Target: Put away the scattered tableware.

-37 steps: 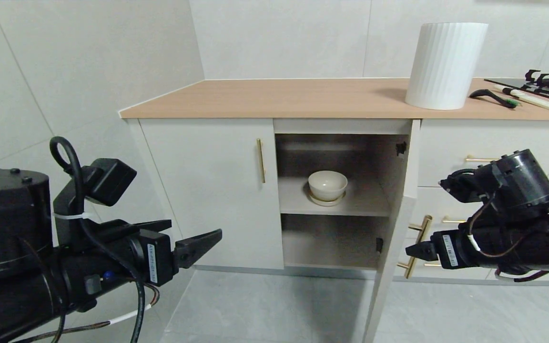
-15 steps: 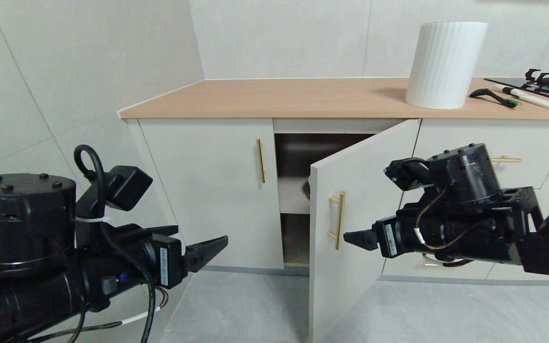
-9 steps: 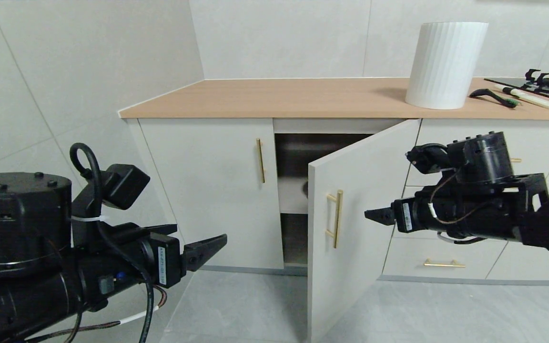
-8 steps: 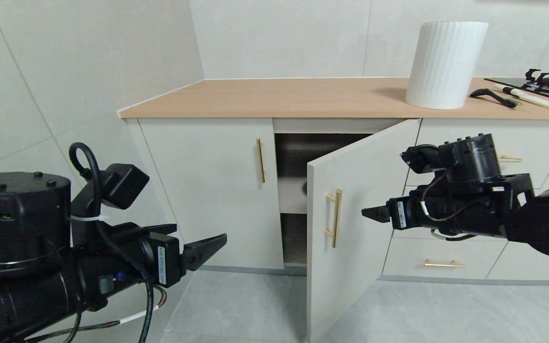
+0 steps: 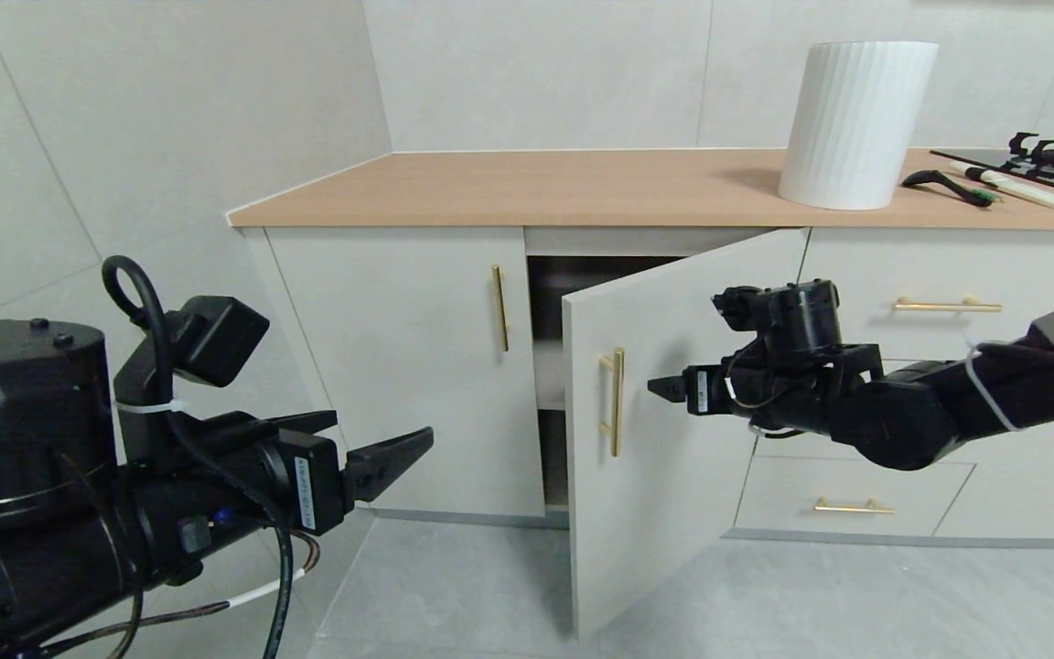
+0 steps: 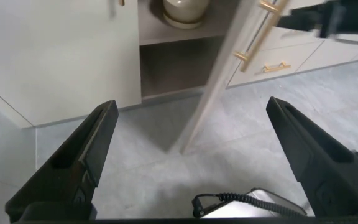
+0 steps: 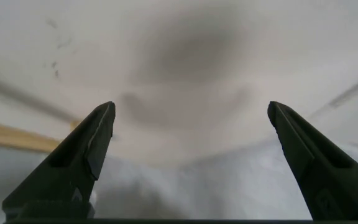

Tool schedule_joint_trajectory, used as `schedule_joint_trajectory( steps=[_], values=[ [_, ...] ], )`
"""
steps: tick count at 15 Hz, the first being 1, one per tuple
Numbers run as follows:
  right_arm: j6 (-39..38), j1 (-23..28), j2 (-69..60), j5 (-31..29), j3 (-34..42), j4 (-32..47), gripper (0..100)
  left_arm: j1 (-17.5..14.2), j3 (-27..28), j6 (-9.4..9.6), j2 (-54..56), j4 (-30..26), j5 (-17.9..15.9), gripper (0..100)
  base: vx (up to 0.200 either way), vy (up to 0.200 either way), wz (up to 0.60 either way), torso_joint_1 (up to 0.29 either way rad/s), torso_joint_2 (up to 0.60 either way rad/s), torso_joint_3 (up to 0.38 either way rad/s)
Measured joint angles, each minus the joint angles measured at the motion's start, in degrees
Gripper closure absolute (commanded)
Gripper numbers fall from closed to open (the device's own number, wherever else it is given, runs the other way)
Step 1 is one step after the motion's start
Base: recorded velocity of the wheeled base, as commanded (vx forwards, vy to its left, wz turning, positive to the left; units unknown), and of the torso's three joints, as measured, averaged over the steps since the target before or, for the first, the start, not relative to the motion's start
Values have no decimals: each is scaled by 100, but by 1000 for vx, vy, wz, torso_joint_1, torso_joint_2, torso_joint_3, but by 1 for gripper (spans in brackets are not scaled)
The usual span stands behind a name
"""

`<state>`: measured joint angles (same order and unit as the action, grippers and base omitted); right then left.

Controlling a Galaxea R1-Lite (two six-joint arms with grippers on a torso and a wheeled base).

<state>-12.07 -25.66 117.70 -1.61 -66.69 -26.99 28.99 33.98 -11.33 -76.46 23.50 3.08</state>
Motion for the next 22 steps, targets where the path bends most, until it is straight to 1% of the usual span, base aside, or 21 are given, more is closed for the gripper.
schedule_joint_trajectory(
  steps=[2,5,7,11,14,19,22],
  values=[
    [-101,-5,308,-33,-20,-407,0,-2,-5,2,-5,-5,-5,0,0,0,0,0,0,0],
    [-400,-24,551,-50,-124,-541,0,-5,-5,0,-5,-7,-5,0,0,0,0,0,0,0],
    [-649,-41,661,-162,-296,-546,0,-2,-16,9,-2,-16,-2,0,0,0,0,0,0,0],
    [-958,-44,901,-405,-714,-547,0,-13,-33,33,2,-41,-5,0,200,0,0,-7,5,1],
    [-1234,-44,1130,-653,-1089,-544,0,-11,-30,22,-2,-11,-7,0,0,0,0,0,0,0],
    [-1535,-71,1290,-708,-1343,-497,0,-18,-30,9,0,0,-2,0,0,0,0,0,0,0],
    [-1760,-66,1530,-1262,-1943,-478,0,-16,-30,11,0,4,-2,0,0,0,0,0,0,0]
  ],
)
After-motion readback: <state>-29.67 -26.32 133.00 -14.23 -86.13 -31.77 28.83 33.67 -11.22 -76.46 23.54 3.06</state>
